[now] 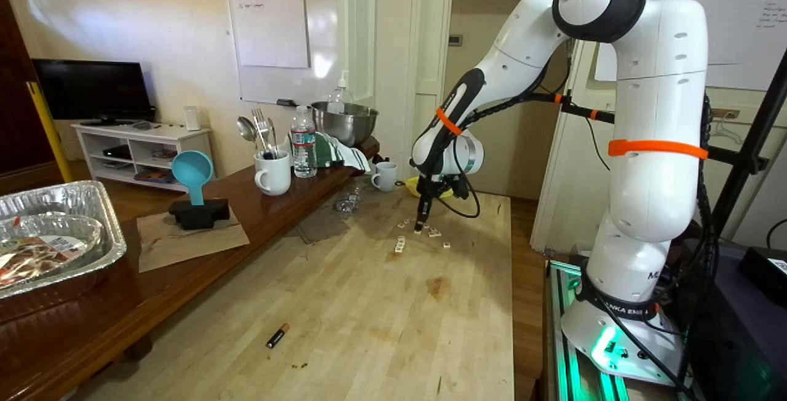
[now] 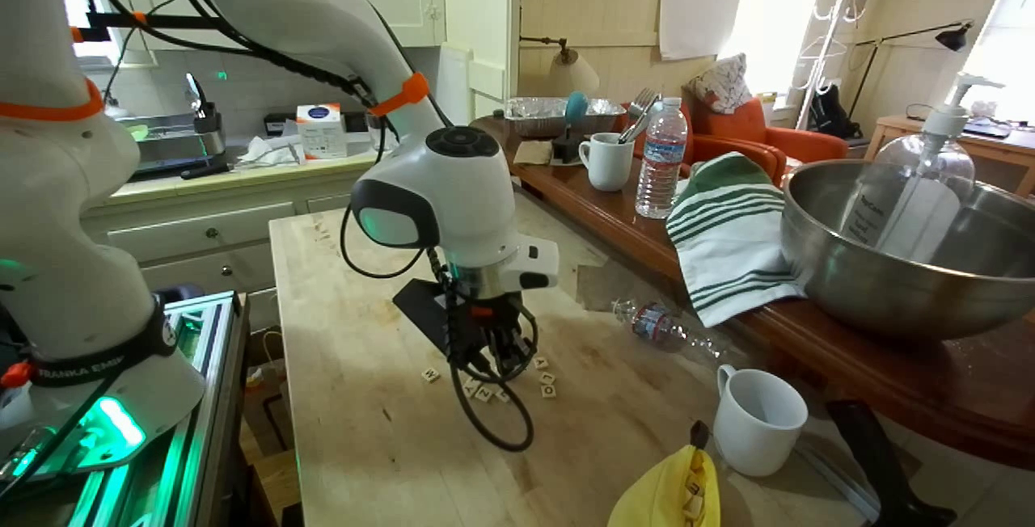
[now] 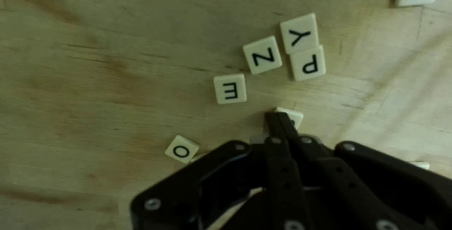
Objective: Move the tile letter s to the left
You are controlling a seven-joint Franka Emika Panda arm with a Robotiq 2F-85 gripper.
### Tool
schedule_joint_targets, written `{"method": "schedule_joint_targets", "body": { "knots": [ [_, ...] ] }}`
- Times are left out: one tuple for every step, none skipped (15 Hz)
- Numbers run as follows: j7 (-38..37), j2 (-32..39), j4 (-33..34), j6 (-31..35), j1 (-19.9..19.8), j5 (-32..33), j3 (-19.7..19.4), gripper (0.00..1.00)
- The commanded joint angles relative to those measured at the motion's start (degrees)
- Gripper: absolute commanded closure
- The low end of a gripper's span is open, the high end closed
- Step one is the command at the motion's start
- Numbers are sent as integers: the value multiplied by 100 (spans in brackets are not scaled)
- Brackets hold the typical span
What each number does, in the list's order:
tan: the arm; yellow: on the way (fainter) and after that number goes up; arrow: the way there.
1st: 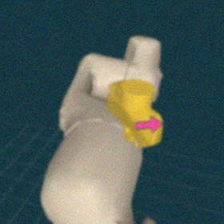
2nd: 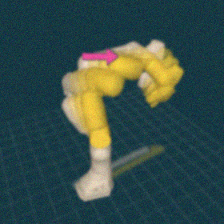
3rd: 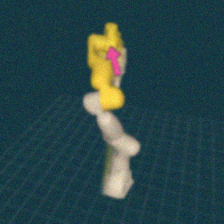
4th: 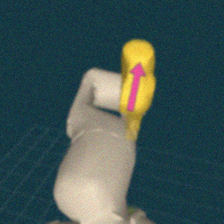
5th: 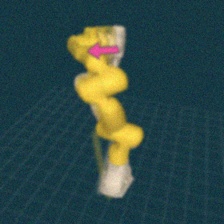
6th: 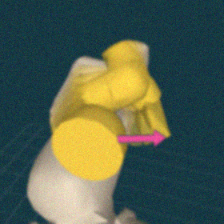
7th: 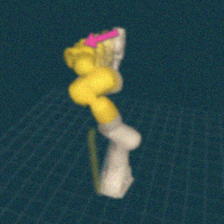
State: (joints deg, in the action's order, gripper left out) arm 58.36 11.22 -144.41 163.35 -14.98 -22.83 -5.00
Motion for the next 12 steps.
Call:
{"method": "schedule_joint_targets", "body": {
  "knots": [
    [-27, 184, 55, 175, -26, -167, 48, 100],
    [-82, 195, 52, 221, -17, -207, 54, 97],
    [-170, 194, 46, 236, -8, -284, 73, 99],
    [-283, 193, 36, 266, 6, -383, 94, 98],
    [-436, 205, 25, 327, 36, -442, 90, 100],
    [-615, 219, 23, 348, 71, -483, 83, 100],
    [-785, 227, 19, 361, 102, -502, 74, 100],
    [-1009, 242, 13, 399, 152, -470, 41, 100],
    [-1258, 257, 11, 398, 202, -409, 1, 100],
    [-1498, 270, 11, 398, 243, -354, -31, 100],
    [-1772, 285, 9, 388, 298, -277, -75, 100],
    [-2007, 287, 6, 360, 341, -224, -107, 100]
  ]
}}
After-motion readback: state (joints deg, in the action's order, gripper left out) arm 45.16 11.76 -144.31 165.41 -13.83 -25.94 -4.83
